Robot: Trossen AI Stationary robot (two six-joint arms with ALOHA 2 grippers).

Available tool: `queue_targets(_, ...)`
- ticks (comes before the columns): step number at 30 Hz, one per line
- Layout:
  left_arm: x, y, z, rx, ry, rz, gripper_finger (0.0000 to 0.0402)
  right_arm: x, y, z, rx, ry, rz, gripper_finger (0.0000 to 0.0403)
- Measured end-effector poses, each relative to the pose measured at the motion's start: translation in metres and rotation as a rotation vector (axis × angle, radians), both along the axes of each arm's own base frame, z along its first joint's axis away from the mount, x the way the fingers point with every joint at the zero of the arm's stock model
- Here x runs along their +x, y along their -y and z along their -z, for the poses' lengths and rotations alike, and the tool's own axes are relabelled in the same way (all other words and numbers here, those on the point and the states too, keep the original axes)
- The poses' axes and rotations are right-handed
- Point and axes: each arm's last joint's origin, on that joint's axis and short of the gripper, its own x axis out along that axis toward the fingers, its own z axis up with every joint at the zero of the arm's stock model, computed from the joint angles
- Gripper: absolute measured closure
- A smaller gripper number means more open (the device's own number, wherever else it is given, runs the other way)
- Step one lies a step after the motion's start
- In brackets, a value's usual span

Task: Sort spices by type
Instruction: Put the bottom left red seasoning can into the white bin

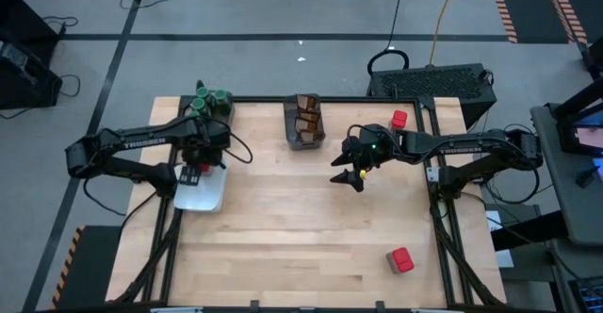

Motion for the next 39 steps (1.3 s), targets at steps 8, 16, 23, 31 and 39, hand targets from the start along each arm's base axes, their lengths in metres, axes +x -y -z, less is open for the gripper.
queue_targets(8,0.002,-0.001,0.000,-0.024,0.039,-0.047,0.0171,0.000,0.000,0.000,0.000,0.000,0.000,0.0110)
queue_targets(16,0.007,-0.004,0.001,0.019,0.086,-0.041,0.0171,0.000,0.000,0.000,0.000,0.000,0.000,0.0110)
queue_targets(23,0.011,-0.006,0.001,0.044,0.120,-0.009,0.0171,0.000,0.000,0.000,0.000,0.000,0.000,0.0110)
queue_targets(31,0.010,-0.006,0.002,0.036,0.109,-0.004,0.0171,0.000,0.000,0.000,0.000,0.000,0.000,0.0110)
queue_targets(39,0.010,-0.007,0.002,0.046,0.103,-0.003,0.0167,0.000,0.000,0.000,0.000,0.000,0.001,0.0110)
